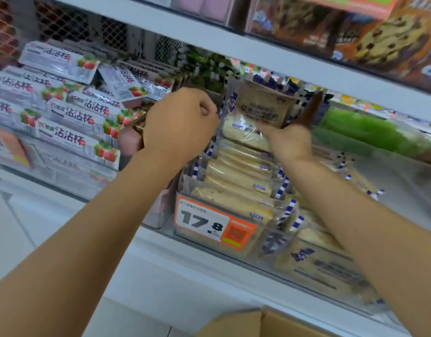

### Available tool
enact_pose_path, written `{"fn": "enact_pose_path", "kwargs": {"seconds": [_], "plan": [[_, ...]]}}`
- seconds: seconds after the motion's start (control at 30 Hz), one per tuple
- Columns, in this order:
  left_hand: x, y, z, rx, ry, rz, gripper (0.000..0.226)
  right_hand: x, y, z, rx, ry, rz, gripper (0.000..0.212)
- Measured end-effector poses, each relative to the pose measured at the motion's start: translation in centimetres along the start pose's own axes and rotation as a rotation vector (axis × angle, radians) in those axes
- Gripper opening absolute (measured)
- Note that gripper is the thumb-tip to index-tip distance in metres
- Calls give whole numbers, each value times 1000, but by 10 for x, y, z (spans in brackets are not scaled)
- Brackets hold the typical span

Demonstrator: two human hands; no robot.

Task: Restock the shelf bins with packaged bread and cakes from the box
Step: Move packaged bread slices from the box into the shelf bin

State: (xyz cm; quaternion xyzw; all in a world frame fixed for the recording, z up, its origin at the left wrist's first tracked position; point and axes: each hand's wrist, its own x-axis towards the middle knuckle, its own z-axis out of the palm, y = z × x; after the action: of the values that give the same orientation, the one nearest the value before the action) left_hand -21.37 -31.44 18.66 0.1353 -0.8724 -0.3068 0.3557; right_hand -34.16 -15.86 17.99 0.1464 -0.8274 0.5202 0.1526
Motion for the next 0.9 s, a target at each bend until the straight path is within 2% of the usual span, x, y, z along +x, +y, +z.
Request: {"fn": "enact_pose_path", "kwargs": {"seconds": [0.1, 0.2, 0.23, 0.3, 0.37, 0.43, 0.67, 0.9], "plan": [[1, -2, 2, 13, 15, -7, 14, -9, -2, -2, -183, 29, -147, 104], [1, -3, 3, 12, 9, -7, 15, -14, -2, -4, -649, 83, -363, 77], [1, -3, 4, 14, 8, -6, 15, -13, -1, -4, -751, 81, -429, 73], [2, -4, 4, 15, 11, -4, 15, -11, 1, -4, -860, 7, -506, 83], [2, -4, 5, 18, 14, -4, 15, -6, 5, -4, -900, -89, -509, 95], [2, -4, 5, 25, 19, -5, 15, -3, 7, -3, -897, -132, -472, 97], [3, -4, 5, 43, 4, -2, 15, -5, 5, 5, -1018, -125, -418, 97], [2, 0, 3, 88, -24, 21, 16, -13, -1, -9, -957, -172, -421, 96]]}}
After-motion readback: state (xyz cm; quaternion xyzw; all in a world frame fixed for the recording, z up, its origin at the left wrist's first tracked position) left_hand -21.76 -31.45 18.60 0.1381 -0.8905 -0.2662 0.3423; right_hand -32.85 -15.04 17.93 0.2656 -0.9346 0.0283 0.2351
